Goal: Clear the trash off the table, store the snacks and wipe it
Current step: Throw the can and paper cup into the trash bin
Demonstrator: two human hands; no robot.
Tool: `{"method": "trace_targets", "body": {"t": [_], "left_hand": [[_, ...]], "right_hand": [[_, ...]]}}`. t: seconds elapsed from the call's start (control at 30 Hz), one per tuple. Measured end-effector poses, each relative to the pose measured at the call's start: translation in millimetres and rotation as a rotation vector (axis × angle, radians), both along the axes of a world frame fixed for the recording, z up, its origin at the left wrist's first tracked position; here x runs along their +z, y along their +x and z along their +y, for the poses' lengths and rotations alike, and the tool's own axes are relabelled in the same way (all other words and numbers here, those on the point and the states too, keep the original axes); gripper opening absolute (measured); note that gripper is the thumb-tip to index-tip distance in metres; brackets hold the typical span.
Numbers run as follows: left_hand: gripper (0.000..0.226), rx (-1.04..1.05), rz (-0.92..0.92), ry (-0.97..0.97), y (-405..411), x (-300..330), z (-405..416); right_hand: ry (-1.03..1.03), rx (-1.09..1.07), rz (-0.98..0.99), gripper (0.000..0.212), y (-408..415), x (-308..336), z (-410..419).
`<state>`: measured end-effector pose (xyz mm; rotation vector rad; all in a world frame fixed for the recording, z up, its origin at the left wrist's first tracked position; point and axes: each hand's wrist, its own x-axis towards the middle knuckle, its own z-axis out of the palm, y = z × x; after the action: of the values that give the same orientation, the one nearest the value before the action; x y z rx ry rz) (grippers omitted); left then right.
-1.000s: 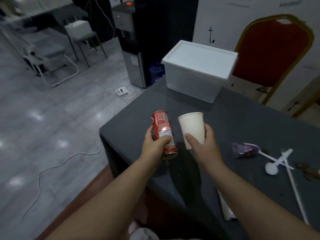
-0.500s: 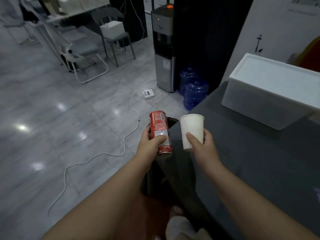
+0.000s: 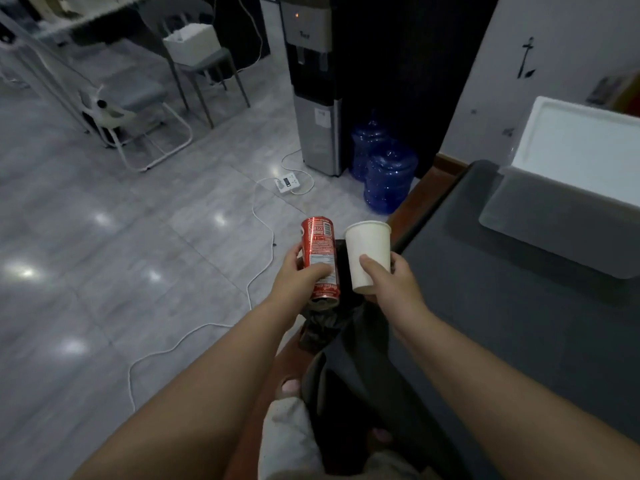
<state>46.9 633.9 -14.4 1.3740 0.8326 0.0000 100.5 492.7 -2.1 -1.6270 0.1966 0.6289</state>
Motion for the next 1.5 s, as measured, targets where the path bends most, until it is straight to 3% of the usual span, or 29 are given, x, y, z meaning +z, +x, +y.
{"method": "trace_targets", "body": {"t": [0.2, 0.5, 0.73, 0.8, 0.93, 1.1, 1.3, 1.5], "left_hand": [[0.067, -0.233, 0.039, 0.018, 39, -20, 53], [0.067, -0.44, 0.168, 0.051, 103, -85, 89], [0.065, -0.564, 0.206, 0.097, 140, -129, 97], [0.048, -0.689, 0.189, 0.219, 140, -133, 99], [0.069, -0.781, 0.229, 0.33, 129, -138, 105], [0.064, -0.802, 0.192, 0.345, 123, -115, 95], [0.053, -0.817, -0.078, 0.374, 131, -51, 46], [0.052, -0.945, -0.276, 0.297, 123, -6, -18]], "right_hand": [[0.033, -0.21, 0.189, 0.059, 28, -24, 53], [-0.112, -0.389, 0.365, 0.06, 52, -83, 105], [-0.266, -0.318, 0.398, 0.083, 82, -125, 107], [-0.364, -0.257, 0.341, 0.078, 82, -132, 103], [-0.483, -0.179, 0.189, 0.063, 70, -133, 103], [-0.415, -0.292, 0.037, 0.046, 56, -105, 105], [-0.345, -0.462, -0.199, 0.035, 45, -40, 79], [-0.418, -0.641, -0.268, 0.035, 17, 2, 13]]}}
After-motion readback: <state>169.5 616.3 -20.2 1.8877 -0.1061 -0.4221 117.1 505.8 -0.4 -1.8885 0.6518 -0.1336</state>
